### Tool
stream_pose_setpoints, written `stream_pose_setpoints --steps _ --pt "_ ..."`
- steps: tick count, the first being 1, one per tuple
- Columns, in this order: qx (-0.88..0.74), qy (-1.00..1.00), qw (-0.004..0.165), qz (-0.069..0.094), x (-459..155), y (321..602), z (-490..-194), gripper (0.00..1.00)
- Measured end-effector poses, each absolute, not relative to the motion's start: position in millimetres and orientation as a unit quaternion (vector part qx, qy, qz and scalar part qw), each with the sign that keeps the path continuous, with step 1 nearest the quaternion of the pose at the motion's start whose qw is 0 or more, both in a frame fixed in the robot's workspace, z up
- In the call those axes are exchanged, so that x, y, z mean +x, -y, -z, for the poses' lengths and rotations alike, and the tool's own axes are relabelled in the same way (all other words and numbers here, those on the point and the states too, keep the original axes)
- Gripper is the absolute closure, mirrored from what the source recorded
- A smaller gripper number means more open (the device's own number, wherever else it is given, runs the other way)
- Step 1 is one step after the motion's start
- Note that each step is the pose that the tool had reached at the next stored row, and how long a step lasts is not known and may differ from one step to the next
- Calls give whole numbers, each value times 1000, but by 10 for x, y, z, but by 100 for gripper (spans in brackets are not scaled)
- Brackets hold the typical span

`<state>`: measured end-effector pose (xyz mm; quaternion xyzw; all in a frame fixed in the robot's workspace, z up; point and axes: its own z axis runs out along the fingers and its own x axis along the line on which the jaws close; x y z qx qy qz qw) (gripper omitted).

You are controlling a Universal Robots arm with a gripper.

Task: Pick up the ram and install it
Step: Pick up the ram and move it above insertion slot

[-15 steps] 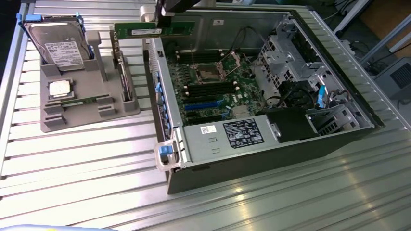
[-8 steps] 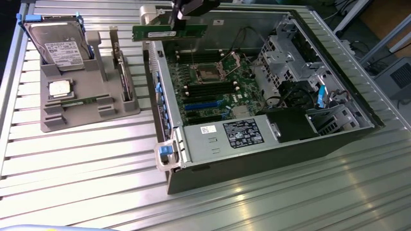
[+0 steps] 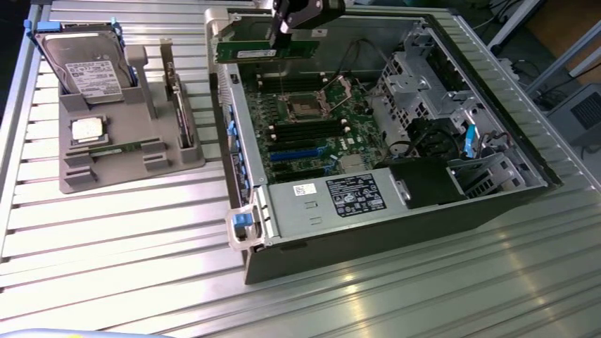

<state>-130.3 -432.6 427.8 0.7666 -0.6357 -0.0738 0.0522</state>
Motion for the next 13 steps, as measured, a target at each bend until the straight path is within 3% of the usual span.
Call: stream_pose_setpoints --steps 10,13 --pt "767 636 52 74 -1122 4326 -4264 87" --pt "769 637 26 41 -1122 4327 -4261 87"
